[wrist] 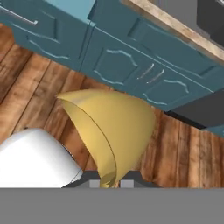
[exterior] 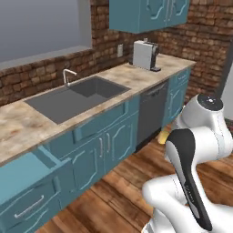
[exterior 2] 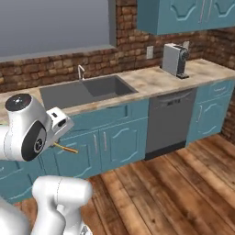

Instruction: Organize the utensils by type. Pick up the wooden spoons from the counter and place them in the open cabinet. Then pick up the metallic utensils from the counter and place them in the open drawer.

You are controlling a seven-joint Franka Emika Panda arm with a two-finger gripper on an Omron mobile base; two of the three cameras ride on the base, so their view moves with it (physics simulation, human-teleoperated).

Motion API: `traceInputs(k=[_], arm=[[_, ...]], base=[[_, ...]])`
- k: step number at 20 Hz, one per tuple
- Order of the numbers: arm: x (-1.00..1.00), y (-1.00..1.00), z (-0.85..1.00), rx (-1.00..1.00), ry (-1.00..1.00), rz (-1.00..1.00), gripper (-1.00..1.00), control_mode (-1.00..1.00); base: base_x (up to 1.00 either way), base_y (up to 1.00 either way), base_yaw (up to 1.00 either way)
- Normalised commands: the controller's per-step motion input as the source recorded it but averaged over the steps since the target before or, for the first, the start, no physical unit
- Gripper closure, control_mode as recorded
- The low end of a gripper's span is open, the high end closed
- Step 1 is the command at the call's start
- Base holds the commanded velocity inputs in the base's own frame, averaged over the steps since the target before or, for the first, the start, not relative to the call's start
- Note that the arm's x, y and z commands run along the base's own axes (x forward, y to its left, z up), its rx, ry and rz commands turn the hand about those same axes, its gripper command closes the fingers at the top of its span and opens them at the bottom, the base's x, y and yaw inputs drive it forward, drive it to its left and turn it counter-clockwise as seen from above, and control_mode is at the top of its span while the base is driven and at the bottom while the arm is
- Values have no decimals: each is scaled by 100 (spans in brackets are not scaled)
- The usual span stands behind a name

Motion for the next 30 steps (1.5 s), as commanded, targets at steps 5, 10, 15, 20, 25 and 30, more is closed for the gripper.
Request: traceInputs(k=[5, 10, 15, 20, 25, 30], arm=[[0, 0, 0, 0, 0, 0, 100, 100], [0, 0, 0, 0, 0, 0, 100, 100], [0, 0, 0, 0, 0, 0, 100, 100], [0, 0, 0, 0, 0, 0, 100, 100], [0, 0, 0, 0, 0, 0, 100, 100], [0, 0, 0, 0, 0, 0, 100, 100]], base=[[-3, 1, 52], [-6, 35, 31], [-4, 74, 8], [0, 98, 0], [0, 100, -1], [-7, 100, -10]])
